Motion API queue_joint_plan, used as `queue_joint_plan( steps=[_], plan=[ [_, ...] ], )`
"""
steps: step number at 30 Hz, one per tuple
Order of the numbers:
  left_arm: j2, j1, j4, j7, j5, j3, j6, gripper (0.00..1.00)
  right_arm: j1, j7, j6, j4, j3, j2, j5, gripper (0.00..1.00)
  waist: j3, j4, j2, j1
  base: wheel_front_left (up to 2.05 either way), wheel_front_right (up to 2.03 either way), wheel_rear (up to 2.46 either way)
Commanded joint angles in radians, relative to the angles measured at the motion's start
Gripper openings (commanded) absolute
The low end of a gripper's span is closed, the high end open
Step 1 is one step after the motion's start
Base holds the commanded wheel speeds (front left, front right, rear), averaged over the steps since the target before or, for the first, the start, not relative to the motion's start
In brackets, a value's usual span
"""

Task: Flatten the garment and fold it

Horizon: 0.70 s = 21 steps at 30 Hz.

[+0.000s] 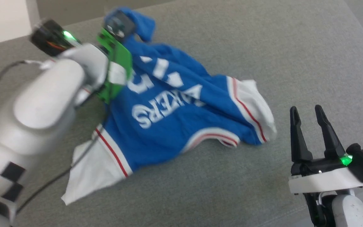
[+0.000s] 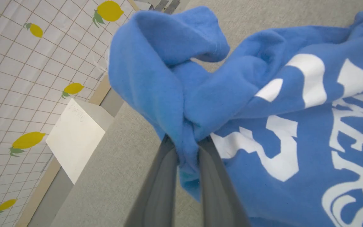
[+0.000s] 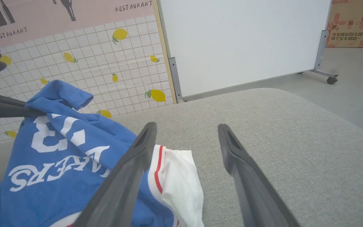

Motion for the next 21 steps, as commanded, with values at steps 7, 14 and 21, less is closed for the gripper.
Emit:
queue_joint_plan(
  steps=[7, 14, 21],
  plan=[
    [0.065, -0.077, 0.167, -0.103, 0.054, 0.001, 0.013, 0.0, -0.038, -0.006, -0.002, -0.011, 0.027, 0.0, 0.03, 1.0, 0.059, -0.057, 0.0064, -0.0001, 0.0, 0.0, 0.0],
    [0.014, 0.003, 0.3, -0.175, -0.037, 0.068, 0.086, 1.0, -0.035, -0.006, -0.002, -0.002, 0.017, 0.0, 0.024, 1.0, 0.038, -0.046, 0.0064, -0.0001, 0.0, 0.0, 0.0],
    [-0.083, 0.126, 0.313, -0.5, -0.148, 0.219, 0.235, 1.0, -0.005, -0.006, -0.002, -0.004, -0.027, 0.0, -0.024, 1.0, -0.05, 0.032, 0.0064, -0.0001, 0.0, 0.0, 0.0]
  ],
)
